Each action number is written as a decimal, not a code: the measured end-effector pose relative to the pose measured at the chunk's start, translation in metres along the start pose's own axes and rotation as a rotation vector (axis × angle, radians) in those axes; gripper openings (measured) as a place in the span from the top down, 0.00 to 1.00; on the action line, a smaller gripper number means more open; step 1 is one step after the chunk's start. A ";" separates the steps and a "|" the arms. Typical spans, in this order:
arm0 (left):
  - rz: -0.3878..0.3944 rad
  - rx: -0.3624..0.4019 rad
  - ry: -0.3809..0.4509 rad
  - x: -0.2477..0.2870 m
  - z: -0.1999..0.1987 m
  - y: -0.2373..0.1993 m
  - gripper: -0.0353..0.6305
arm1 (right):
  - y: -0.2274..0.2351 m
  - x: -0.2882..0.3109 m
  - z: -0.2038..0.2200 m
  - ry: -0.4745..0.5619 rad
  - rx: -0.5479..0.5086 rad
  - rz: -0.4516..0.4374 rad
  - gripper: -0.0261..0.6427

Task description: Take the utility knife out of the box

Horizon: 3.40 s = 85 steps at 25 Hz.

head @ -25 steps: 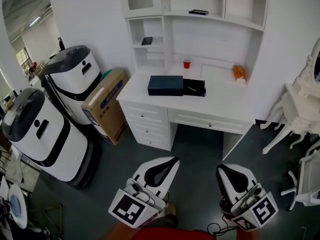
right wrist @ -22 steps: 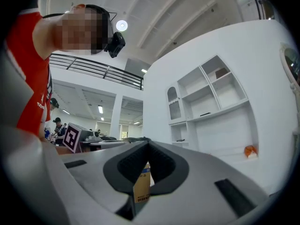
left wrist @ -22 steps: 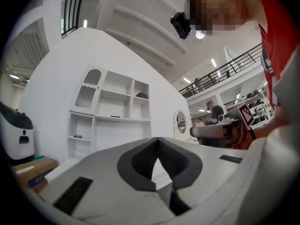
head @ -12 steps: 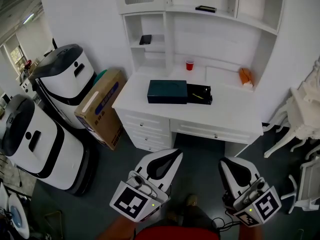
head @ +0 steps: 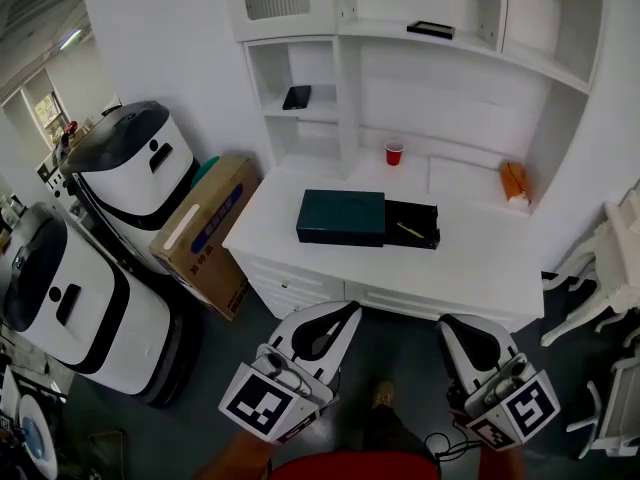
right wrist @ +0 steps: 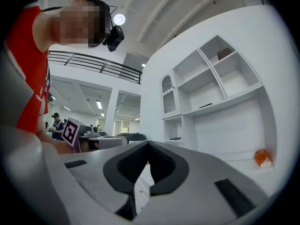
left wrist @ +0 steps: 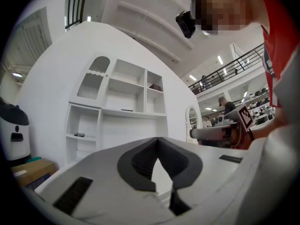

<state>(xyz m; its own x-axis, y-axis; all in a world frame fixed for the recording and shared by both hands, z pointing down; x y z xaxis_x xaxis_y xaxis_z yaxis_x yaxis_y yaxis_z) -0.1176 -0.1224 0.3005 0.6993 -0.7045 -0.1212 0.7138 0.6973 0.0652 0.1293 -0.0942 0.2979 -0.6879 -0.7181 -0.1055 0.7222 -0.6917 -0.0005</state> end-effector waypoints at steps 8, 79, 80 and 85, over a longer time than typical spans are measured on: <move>-0.070 -0.002 -0.009 0.082 0.013 -0.044 0.94 | 0.093 0.057 0.008 -0.021 0.013 -0.055 0.94; -0.017 -0.110 -0.208 0.238 0.139 -0.191 0.94 | 0.294 0.296 0.258 -1.372 -0.110 -0.277 0.85; -0.016 -0.110 -0.205 0.238 0.138 -0.191 0.94 | 0.295 0.295 0.253 -1.351 -0.119 -0.259 0.85; -0.017 -0.105 -0.190 0.237 0.132 -0.188 0.94 | 0.298 0.283 0.192 -1.072 -0.068 -0.172 0.85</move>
<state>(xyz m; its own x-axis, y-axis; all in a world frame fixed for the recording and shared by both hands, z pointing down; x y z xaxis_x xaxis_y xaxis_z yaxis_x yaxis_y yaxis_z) -0.0810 -0.4381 0.3902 0.6893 -0.7212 0.0681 0.7242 0.6884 -0.0401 0.1355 -0.5184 0.4592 -0.4617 -0.3279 0.8242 0.5896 -0.8076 0.0090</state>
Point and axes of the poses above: the fingertips, and each gripper's own axes: x forward along the fingers, y to its right, z out of its underside, the point moved 10 cm from there along -x, backward along the fingers, and after that the axes turned 3 degrees about -z, right-handed, at the moved point
